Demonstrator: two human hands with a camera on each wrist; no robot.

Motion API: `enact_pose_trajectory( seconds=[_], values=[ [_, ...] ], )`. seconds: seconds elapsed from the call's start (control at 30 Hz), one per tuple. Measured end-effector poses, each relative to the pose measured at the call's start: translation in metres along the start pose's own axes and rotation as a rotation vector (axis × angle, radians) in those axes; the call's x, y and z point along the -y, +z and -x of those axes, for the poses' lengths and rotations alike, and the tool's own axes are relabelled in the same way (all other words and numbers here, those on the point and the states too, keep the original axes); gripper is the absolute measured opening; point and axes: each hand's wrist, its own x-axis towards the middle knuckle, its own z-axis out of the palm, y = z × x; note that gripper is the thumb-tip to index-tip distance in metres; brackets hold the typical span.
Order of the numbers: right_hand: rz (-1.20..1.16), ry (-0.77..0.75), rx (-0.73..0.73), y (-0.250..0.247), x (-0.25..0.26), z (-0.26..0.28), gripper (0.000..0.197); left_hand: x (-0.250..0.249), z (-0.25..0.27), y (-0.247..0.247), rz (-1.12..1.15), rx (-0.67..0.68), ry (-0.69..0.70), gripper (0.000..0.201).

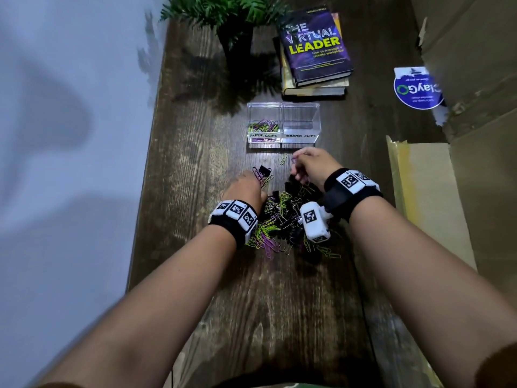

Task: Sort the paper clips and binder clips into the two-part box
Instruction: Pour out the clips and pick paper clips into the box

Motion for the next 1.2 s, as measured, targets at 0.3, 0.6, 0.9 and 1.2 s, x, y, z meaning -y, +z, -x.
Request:
enact_pose_trajectory(
  seconds=[0.3,0.6,0.9,1.2],
  values=[
    [0.953,-0.209,0.014,0.017,0.006,-0.025,0.029,0.009,0.003,-0.004,-0.031,0.106,0.061,0.037],
    [1.176,-0.301,-0.011,0.02,-0.01,-0.029,0.025,0.036,0.002,-0.013,0.634,-0.14,-0.156,0.012],
    [1.19,-0.18,-0.066,0.017,-0.009,-0.026,0.046,0.055,0.007,-0.022,1.194,-0.039,-0.326,0.029],
    [0.767,-0.147,-0.135,0.015,0.0,-0.016,0.012,0.051,0.02,-0.021,0.903,0.045,-0.291,0.03]
  ],
)
